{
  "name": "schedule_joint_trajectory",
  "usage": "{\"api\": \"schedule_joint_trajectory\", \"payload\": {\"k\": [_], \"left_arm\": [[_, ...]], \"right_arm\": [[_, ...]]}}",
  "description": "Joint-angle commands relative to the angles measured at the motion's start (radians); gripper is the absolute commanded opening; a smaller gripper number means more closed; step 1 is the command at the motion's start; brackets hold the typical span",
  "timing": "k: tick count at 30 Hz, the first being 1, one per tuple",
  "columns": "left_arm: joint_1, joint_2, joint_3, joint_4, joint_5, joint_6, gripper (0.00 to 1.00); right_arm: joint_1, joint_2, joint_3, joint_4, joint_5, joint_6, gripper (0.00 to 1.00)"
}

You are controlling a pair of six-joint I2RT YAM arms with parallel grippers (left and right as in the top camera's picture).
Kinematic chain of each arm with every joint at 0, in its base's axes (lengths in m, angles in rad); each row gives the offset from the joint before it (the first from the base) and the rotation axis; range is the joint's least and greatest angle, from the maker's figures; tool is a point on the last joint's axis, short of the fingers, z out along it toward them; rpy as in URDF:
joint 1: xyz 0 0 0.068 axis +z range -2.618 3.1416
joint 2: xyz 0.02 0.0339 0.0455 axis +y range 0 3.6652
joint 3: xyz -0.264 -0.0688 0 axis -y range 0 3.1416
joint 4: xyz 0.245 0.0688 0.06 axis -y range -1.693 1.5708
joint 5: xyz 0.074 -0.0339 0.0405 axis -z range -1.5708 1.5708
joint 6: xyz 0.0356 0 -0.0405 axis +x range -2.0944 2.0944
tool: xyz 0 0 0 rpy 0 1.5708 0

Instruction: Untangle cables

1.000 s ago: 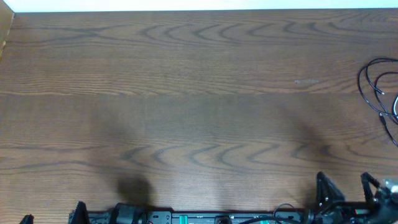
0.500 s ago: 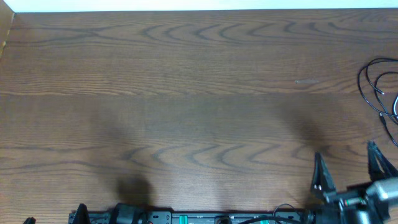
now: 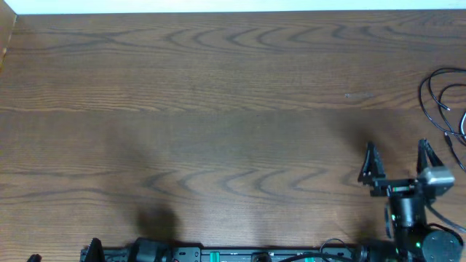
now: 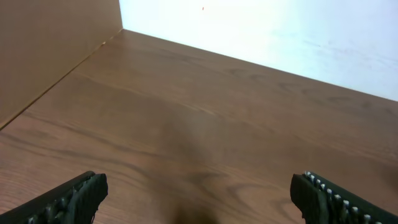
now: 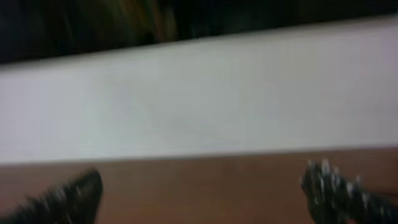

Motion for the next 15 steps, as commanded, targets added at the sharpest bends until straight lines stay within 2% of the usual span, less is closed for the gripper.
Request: {"api": "schedule_joint_trajectory", "payload": {"k": [1,8,15], "left_arm": [[0.002,0.000,0.003,0.000,-0.021,-0.002,1.00],[0.002,0.000,0.003,0.001,-0.021,-0.002,1.00],[0.002,0.000,0.003,0.000,-0.021,-0.002,1.00]], "right_arm": [[0.002,-0.005,-0.103,0.072,-0.011,0.107,0.99],[0.002,-0.005,-0.207,0.042,-0.018,0.009,0.99],[0.002,-0.005,-0.209,-0.149,0.008,-0.045,0.99]]}}
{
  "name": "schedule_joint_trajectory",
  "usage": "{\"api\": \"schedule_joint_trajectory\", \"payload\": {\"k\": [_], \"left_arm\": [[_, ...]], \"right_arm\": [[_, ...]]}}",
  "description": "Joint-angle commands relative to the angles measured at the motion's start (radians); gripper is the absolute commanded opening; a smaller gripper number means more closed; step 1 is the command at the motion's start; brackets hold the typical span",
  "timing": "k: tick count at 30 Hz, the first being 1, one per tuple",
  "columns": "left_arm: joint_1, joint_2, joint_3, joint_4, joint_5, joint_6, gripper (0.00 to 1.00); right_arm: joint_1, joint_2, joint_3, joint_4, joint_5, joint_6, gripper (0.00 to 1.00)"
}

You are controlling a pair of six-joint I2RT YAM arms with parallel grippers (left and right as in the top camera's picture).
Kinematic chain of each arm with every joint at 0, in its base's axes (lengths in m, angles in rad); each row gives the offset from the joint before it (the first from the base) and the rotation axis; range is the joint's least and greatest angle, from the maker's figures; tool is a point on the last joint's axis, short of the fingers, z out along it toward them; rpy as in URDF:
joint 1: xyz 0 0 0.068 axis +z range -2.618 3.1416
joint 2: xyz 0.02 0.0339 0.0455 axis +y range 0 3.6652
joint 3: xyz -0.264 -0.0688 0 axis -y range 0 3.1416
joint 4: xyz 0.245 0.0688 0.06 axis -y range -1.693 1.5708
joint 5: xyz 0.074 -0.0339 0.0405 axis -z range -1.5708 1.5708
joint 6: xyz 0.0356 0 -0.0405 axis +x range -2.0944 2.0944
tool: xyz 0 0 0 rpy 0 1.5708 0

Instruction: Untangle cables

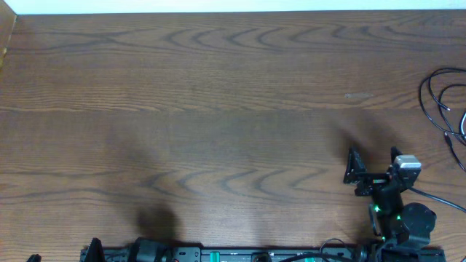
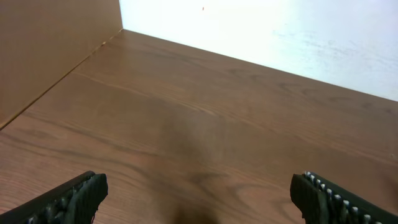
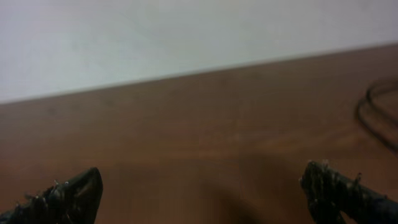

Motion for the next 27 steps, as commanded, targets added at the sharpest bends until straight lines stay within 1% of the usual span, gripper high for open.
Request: {"api": "schedule_joint_trajectory", "payload": {"k": [1,5,9,27], "left_arm": [[0.002,0.000,0.003,-0.001,-0.021,-0.002,1.00],[0.002,0.000,0.003,-0.002,-0.021,-0.002,1.00],[0.002,0.000,0.003,-0.004,-0.021,-0.002,1.00],[0.002,0.000,0.003,-0.019,-0.021,-0.002,1.00]], "right_arm": [[0.002,-0.005,-0.003,-0.055,0.016,-0.038,0.99],[0.002,0.000,-0.002,-0.061,-0.005,-0.035,0.99],[0.002,0.001,-0.002,-0.063,-0.008,0.002,0.99],[0.002,0.000,-0.003,-0.060,-0.004,0.000,0.99]]}}
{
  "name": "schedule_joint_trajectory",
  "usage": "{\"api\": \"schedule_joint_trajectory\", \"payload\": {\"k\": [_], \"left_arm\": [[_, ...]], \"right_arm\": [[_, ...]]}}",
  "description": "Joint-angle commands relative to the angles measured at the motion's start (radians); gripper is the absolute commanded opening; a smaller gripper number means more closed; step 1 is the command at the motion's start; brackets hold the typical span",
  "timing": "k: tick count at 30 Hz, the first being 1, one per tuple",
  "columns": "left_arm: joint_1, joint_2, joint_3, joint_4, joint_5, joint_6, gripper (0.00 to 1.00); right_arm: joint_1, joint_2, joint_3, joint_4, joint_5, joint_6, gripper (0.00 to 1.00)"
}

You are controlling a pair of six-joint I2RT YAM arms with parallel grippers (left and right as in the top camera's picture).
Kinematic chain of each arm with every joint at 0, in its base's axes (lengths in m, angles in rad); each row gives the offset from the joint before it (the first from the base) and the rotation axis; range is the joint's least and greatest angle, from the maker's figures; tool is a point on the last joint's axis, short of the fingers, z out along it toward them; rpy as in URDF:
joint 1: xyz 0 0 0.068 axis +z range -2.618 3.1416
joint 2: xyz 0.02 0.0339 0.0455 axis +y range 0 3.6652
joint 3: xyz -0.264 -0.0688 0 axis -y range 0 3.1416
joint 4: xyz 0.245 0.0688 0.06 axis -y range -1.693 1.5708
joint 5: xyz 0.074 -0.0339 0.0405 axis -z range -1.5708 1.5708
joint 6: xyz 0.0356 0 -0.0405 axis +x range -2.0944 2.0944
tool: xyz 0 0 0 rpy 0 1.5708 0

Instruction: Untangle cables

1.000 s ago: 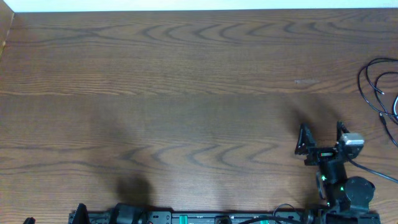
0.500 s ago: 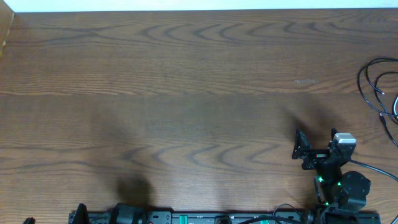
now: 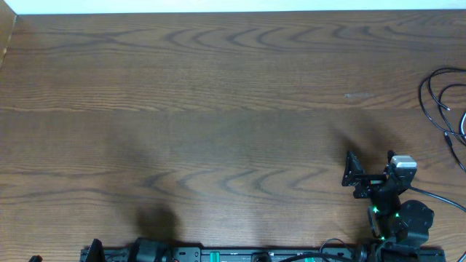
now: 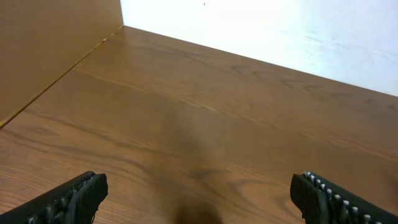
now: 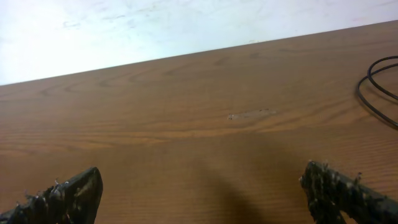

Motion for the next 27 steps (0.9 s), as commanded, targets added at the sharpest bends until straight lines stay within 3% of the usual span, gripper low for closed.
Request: {"api": "schedule_joint_trajectory", "payload": {"k": [1,10,18,23,27], "left_arm": [[0.002,0.000,0.003,-0.003,-0.021,-0.002,1.00],[0.002,0.000,0.003,-0.003,-0.021,-0.002,1.00],[0.002,0.000,-0.005,-0.015,-0.021,-0.002,1.00],[0.002,-0.007,-0.077,0.000,-0.012,-0.002,1.00],[0.002,-0.040,-0.181,0.107,0.080,-0.002,1.00]], "right_arm": [[0.002,-0.002,-0.002,-0.004,-0.004,0.013,0.99],[0.143,-0.014,-0.002,-0.003,-0.004,0.014,0.99],[0.152,-0.014,-0.002,-0.003,-0.003,0.014,0.99],[0.152,-0.014,-0.002,-0.004,-0.004,0.014,0.99],[0.152,-0.014,-0.002,-0.003,-0.004,0.014,0.99]]}}
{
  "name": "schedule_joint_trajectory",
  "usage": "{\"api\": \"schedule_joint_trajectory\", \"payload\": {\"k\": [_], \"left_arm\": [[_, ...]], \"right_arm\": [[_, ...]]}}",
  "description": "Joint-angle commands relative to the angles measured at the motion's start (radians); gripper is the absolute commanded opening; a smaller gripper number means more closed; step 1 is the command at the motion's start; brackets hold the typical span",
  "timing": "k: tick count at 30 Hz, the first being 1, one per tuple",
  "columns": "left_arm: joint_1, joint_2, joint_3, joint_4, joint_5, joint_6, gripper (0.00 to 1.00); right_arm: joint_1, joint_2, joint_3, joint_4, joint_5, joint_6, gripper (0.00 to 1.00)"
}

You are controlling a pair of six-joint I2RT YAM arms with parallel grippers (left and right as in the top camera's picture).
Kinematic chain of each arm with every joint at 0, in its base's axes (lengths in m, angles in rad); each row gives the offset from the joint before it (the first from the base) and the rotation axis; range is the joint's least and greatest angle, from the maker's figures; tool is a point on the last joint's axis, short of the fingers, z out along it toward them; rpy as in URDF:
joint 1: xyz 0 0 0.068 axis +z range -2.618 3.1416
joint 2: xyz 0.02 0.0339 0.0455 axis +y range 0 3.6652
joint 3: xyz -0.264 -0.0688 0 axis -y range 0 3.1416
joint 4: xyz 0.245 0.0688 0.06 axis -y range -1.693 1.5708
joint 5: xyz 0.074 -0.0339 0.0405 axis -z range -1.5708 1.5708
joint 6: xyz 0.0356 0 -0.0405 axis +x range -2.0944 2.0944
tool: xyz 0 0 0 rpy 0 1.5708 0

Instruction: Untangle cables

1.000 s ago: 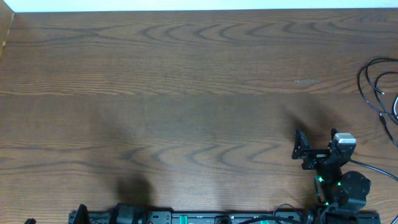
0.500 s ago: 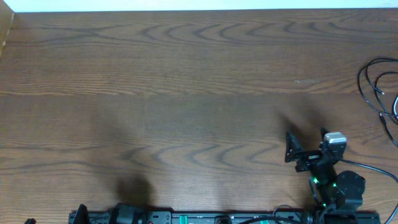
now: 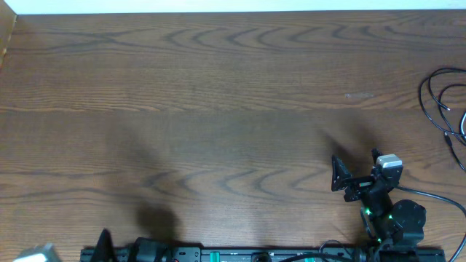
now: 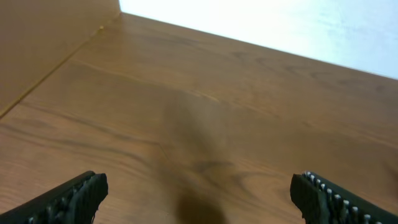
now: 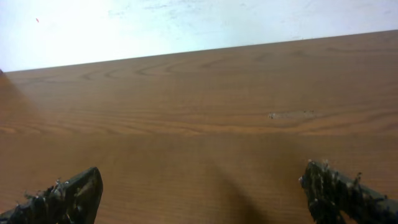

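Note:
A tangle of thin black cables (image 3: pixel 444 102) lies at the table's right edge, seen only from overhead and partly cut off by the frame. My right gripper (image 3: pixel 355 167) stands open low near the front edge, left of the cables and well apart from them; in its wrist view the right gripper (image 5: pixel 199 199) has bare wood between its fingers and no cable shows. The left gripper (image 4: pixel 199 199) is open over bare wood; overhead only a sliver of that arm shows at the bottom left.
The brown wooden table (image 3: pixel 218 109) ends at a white wall (image 5: pixel 186 25) at the back. A wooden side panel (image 4: pixel 37 43) rises along the left edge. A small pale mark (image 3: pixel 358 95) lies on the wood left of the cables.
My right gripper has shifted a little left and turned leftward, so the cable loop has left its wrist view. The left arm has shifted slightly, and a grey part of it now shows overhead.
At first my open right gripper sat further right, its camera blurred and facing the wall. Then it stood nearer the front, looking along the table with a cable loop at its right. It has since moved leftward in steps. The cables have not moved.

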Motion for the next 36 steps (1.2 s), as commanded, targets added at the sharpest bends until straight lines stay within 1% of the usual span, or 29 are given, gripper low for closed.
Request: {"api": "schedule_joint_trajectory", "payload": {"k": [1,3,6,7,8,10,11,13,17,19,22,23,26,27,29,30,32,36], "left_arm": [[0.002,-0.053,-0.107,0.105,0.097,-0.002,1.00],[0.002,-0.101,-0.195,0.197,0.124,-0.002,1.00],[0.002,-0.162,-0.296,0.268,0.130,-0.002,1.00],[0.002,-0.206,-0.372,0.308,0.148,-0.003,1.00],[0.002,-0.237,-0.426,0.333,0.167,-0.016,1.00],[0.002,-0.278,-0.501,0.381,0.202,-0.077,1.00],[0.002,-0.310,-0.567,0.435,0.242,-0.123,1.00],[0.002,-0.328,-0.630,0.473,0.270,-0.134,1.00],[0.002,-0.330,-0.727,0.516,0.268,-0.159,1.00],[0.002,-0.330,-0.808,0.597,0.263,-0.153,1.00],[0.002,-0.330,-0.962,0.789,0.265,-0.121,1.00],[0.002,-0.330,-0.991,0.822,0.269,-0.121,1.00],[0.002,-0.330,-1.141,1.052,0.290,-0.121,1.00],[0.002,-0.330,-1.162,1.091,0.290,-0.121,1.00],[0.002,-0.330,-1.239,1.236,0.290,-0.120,1.00],[0.002,-0.330,-1.257,1.271,0.288,-0.117,1.00],[0.002,-0.330,-1.326,1.401,0.286,-0.098,1.00],[0.003,-0.330,-1.407,1.503,0.278,-0.071,1.00]], "right_arm": [[0.006,-0.011,-0.002,-0.004,-0.001,0.011,0.99],[0.006,-0.011,-0.002,-0.004,-0.001,0.011,0.99],[0.006,-0.011,-0.002,-0.004,-0.001,0.011,0.99],[0.006,-0.011,-0.002,-0.004,-0.001,0.011,0.99],[0.006,-0.011,-0.002,-0.004,-0.001,0.011,0.99],[0.006,-0.011,-0.002,-0.004,-0.001,0.011,0.99],[0.006,-0.011,-0.002,-0.004,-0.001,0.011,0.99],[0.006,-0.011,-0.002,-0.004,-0.001,0.011,0.99],[0.006,-0.011,-0.002,-0.004,-0.001,0.011,0.99],[0.006,-0.011,-0.002,-0.004,-0.001,0.011,0.99],[0.006,-0.011,-0.002,-0.004,-0.001,0.011,0.99],[0.006,-0.011,-0.002,-0.004,-0.001,0.011,0.99],[0.006,-0.011,-0.002,-0.004,-0.001,0.011,0.99],[0.006,-0.011,-0.002,-0.004,-0.001,0.011,0.99],[0.006,-0.011,-0.002,-0.004,-0.001,0.011,0.99],[0.006,-0.011,-0.002,-0.004,-0.001,0.011,0.99],[0.006,-0.011,-0.002,-0.004,-0.001,0.011,0.99],[0.006,-0.011,-0.002,-0.004,-0.001,0.011,0.99]]}}
